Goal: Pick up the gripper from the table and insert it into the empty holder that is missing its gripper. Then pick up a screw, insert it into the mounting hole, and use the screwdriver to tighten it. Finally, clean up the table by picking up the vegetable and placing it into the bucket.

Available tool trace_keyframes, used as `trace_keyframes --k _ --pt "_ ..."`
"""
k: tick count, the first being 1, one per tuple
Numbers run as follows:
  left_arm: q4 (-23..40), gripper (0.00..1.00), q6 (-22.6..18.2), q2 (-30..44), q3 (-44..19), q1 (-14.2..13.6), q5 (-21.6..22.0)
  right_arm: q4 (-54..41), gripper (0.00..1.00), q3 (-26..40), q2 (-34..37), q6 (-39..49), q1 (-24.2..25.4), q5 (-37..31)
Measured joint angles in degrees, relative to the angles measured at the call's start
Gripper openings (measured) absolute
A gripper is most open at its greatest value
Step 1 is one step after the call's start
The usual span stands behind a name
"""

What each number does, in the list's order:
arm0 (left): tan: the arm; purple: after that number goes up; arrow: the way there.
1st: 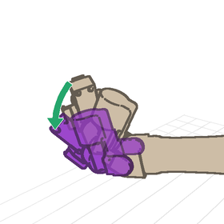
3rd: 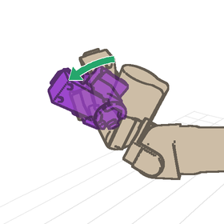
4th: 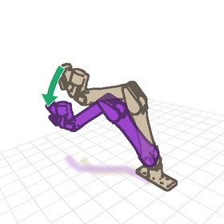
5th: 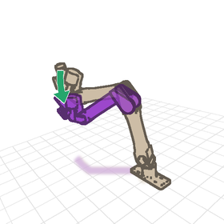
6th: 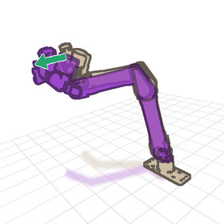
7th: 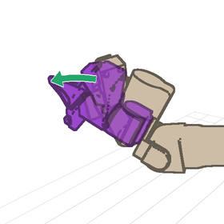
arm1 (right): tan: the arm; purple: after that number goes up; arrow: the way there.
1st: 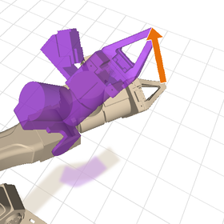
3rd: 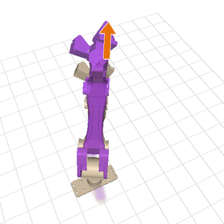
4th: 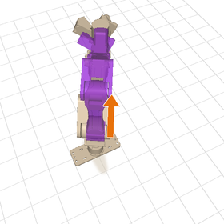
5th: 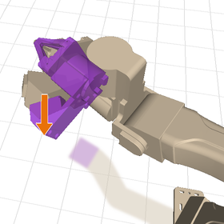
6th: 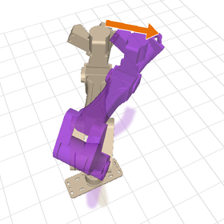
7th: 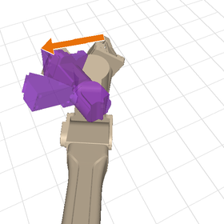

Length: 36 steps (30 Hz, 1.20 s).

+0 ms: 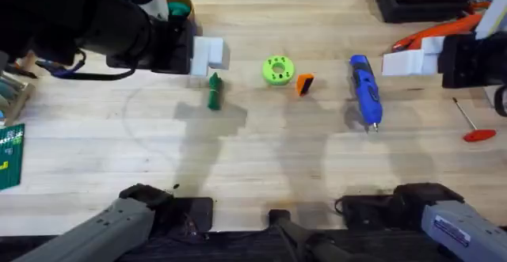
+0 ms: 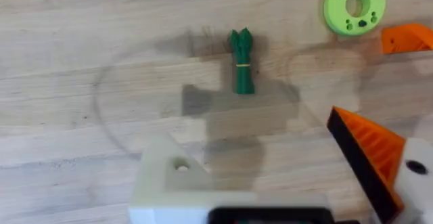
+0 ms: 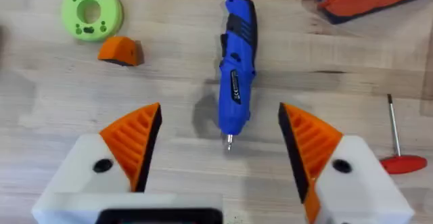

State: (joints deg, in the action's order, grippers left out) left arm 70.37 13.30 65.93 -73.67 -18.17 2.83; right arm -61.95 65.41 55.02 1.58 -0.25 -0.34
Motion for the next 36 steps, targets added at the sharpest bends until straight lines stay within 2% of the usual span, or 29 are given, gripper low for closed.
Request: trace_keyframes --k 6,14,18,23,28,33,36 --pt "-0.4 0.985 0.0 0.0 0.0 0.0 0.2 0.0 0.992 0.0 0.0 0.0 0.0 0.0" --pt "-3.2 0.985 0.0 0.0 0.0 0.4 4.7 0.0 0.992 0.0 0.0 0.0 0.0 0.0" --pt "-5.9 0.985 0.0 -1.1 0.1 2.3 5.0 0.0 0.992 0.0 0.0 0.0 0.0 0.0" --pt "-10.2 0.985 0.0 -6.0 2.4 5.6 5.1 0.0 0.992 0.0 0.0 0.0 0.0 0.0" --pt "-18.2 0.985 0.0 -13.4 9.2 9.3 3.6 0.0 0.992 0.0 0.0 0.0 0.0 0.0" --pt "-27.9 0.986 0.0 -22.4 20.4 13.3 0.6 0.0 0.990 0.0 0.0 0.0 0.0 0.0" --pt "-33.7 0.986 -0.1 -27.9 28.2 14.1 -1.8 0.0 0.991 0.0 0.0 0.0 0.0 0.0"
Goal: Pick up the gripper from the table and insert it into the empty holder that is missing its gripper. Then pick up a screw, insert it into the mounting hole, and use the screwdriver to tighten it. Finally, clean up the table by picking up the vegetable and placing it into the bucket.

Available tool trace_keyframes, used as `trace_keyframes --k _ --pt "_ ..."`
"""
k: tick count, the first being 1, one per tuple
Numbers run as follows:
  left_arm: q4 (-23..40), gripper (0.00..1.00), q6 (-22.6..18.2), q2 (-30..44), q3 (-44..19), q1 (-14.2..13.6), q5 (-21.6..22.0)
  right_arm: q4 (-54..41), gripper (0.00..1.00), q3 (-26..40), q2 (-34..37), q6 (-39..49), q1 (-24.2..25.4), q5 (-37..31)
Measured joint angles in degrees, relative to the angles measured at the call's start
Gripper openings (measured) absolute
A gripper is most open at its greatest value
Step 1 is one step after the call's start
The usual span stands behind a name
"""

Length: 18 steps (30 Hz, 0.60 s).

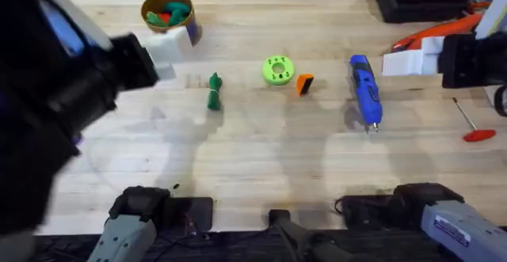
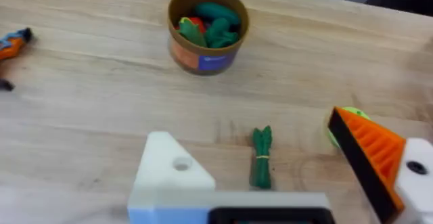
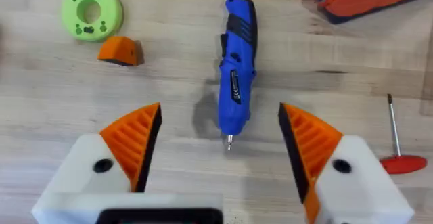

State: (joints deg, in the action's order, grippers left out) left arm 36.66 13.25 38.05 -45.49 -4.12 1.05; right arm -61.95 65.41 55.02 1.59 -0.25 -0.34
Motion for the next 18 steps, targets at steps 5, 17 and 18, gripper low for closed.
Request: trace_keyframes --k 5,17,18 --pt "-12.8 0.985 -3.2 -8.2 12.7 0.1 -5.6 0.0 0.991 0.0 0.0 0.0 0.0 0.0" --pt "-32.5 0.986 -7.0 -24.9 35.2 0.1 -12.1 0.0 0.992 0.0 0.0 0.0 0.0 0.0" --pt "-33.5 0.986 -7.1 -26.1 36.4 0.1 -12.3 0.0 0.992 0.0 0.0 0.1 0.0 0.0"
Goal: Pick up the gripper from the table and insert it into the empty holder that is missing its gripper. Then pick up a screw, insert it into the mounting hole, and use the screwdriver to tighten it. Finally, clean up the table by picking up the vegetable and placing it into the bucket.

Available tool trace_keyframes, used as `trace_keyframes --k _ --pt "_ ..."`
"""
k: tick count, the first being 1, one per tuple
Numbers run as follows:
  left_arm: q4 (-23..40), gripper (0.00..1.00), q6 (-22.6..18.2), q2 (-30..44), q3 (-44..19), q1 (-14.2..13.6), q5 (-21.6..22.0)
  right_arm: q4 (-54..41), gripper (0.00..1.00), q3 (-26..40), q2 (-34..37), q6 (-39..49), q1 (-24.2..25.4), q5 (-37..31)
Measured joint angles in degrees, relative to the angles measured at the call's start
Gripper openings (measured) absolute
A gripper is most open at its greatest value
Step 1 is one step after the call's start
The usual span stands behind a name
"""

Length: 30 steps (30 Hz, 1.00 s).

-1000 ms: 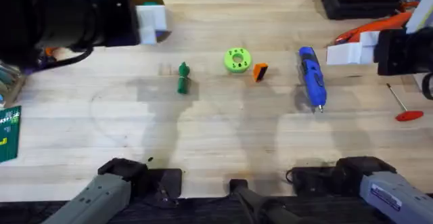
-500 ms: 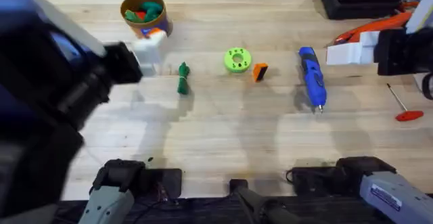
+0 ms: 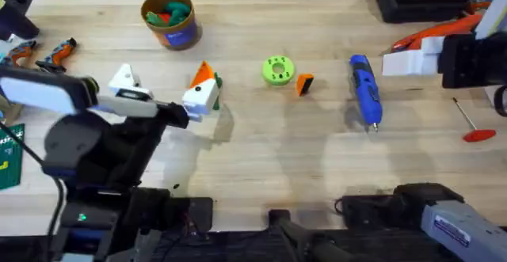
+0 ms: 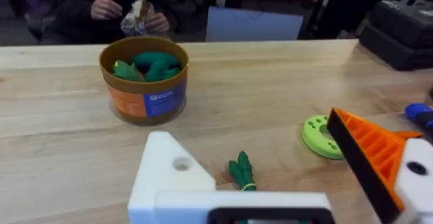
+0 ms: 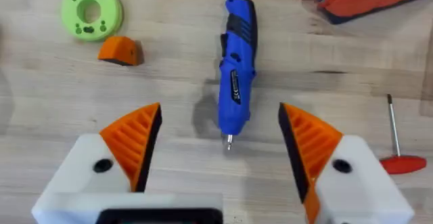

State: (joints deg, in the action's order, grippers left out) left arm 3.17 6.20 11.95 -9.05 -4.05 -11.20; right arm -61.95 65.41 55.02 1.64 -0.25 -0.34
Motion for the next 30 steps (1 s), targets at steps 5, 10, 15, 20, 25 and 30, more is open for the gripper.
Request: trace_keyframes --k 5,10,15,20,25,30 --pt "-2.9 0.986 -0.2 -4.9 5.1 0.4 -2.1 0.0 0.992 0.0 0.0 0.1 0.0 0.0" --pt "-2.9 0.986 -0.2 -8.9 8.3 1.8 -6.1 0.0 0.992 0.0 0.0 0.1 0.0 0.0" --pt "-1.5 0.985 -0.9 -11.4 8.6 2.1 -10.1 0.0 0.992 0.0 0.0 0.1 0.0 0.0" --pt "0.0 0.985 -3.3 -11.6 8.6 2.1 -15.2 0.0 0.992 0.0 0.0 0.1 0.0 0.0" --pt "0.1 0.985 -4.6 -11.7 8.6 2.1 -21.4 0.0 0.992 0.0 0.0 0.1 0.0 0.0" --pt "0.6 0.985 -6.8 -11.6 8.6 2.1 -29.9 0.0 0.992 0.0 0.0 0.1 0.0 0.0"
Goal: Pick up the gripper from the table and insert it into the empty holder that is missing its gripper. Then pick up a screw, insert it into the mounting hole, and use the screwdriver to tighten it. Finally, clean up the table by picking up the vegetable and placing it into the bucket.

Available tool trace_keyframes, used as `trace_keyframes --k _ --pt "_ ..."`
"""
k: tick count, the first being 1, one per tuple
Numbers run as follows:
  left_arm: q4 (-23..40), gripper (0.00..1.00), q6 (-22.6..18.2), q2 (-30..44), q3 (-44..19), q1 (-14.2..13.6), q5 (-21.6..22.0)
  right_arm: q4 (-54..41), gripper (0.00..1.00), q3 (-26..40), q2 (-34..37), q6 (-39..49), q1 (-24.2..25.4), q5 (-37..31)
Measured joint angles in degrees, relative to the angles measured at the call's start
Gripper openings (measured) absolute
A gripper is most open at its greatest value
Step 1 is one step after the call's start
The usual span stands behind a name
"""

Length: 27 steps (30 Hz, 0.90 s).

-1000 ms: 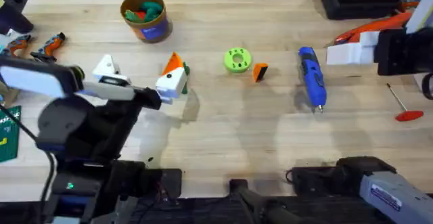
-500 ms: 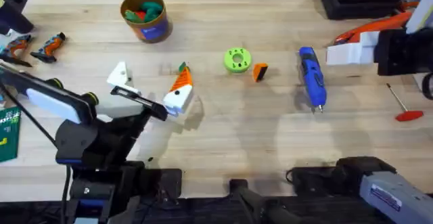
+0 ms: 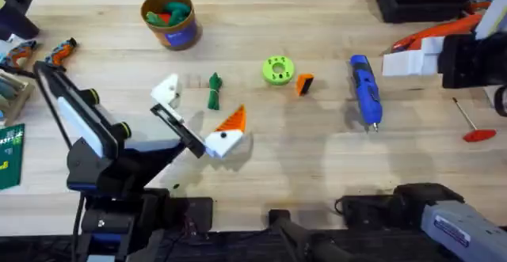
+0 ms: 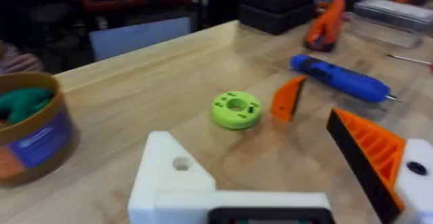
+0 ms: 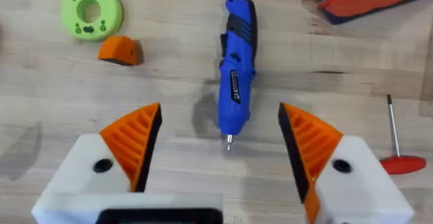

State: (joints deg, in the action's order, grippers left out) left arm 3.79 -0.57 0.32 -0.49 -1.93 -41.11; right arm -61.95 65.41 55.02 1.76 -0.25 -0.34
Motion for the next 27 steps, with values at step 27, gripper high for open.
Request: trace_keyframes --k 27 --pt "2.4 0.985 -1.0 0.0 -0.2 0.0 -19.1 0.0 0.991 0.0 0.0 0.0 0.0 0.0"
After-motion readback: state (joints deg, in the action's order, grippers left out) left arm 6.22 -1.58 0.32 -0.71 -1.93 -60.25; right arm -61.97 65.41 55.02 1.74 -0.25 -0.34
